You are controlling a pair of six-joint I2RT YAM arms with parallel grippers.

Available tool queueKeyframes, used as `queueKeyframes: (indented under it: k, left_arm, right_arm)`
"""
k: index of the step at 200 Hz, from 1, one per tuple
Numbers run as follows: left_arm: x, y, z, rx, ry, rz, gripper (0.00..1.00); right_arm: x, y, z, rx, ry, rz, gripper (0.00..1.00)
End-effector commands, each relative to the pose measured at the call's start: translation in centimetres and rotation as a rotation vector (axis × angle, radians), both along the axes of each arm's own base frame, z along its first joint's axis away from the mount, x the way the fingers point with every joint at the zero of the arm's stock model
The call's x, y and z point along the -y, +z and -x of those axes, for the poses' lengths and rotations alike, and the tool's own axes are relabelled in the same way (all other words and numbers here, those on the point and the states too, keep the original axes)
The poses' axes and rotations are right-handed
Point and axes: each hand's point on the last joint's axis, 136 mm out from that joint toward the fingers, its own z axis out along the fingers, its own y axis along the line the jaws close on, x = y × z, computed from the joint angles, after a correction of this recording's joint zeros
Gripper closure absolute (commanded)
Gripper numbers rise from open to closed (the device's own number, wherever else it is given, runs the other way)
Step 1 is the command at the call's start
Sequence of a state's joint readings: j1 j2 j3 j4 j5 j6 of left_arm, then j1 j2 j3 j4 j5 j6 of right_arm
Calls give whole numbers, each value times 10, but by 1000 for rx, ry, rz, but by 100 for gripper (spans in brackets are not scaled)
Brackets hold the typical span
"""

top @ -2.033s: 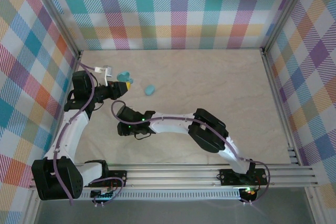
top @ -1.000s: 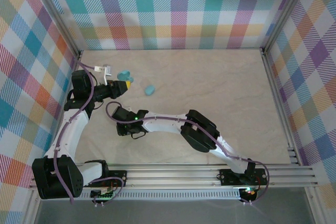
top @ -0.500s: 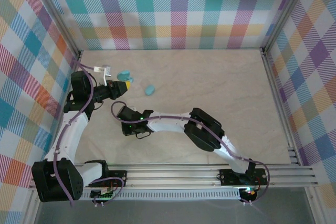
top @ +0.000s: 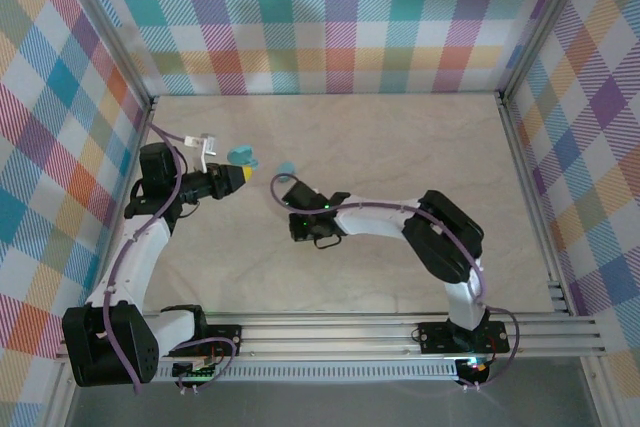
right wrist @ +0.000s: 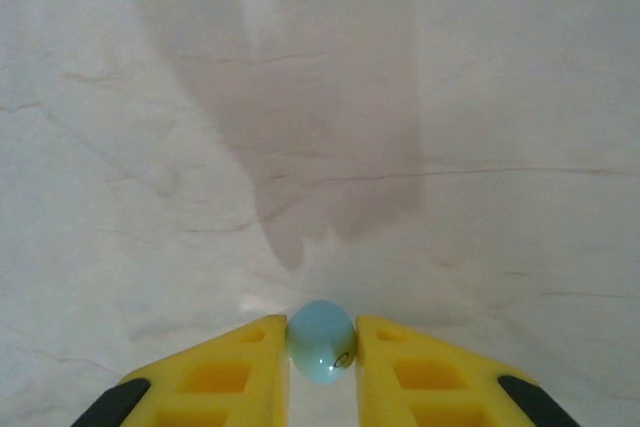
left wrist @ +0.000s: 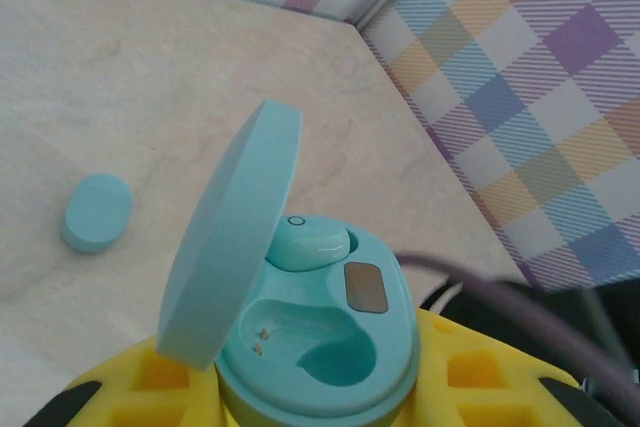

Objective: Insert the wireless bluetooth earbuds into the charging case

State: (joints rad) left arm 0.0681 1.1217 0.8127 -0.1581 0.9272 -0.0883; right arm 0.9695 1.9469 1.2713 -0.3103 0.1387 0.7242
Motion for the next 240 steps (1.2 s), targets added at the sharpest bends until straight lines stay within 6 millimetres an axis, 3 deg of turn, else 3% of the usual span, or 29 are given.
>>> queueKeyframes:
  k: [1,25,59,95,119,178,240]
  left_arm:
    - [5,5,11,37,-44,4,100]
    - [15,7,23,111,-86,-16,100]
    - [35,11,42,204,-151,-46,100]
    - [54,25,58,317,-227,-51,100]
    - [62,32,64,422,-223,-57,100]
    - [76,39,70,530,-250,-94,100]
    - [86,37,65,565,-287,-114,100]
  right_arm:
    - [26,16,-5,27,30,24,77]
    - [60,27,-11,44,17,58,78]
    - [83,76,-14,63,34,-15,77]
    - [83,164,-14,177,166,-86,76]
    - [75,198,-6,194,192,-175,75]
    - [52,252,20,198,270,-340,77]
    - [26,280,37,224,353,-401,77]
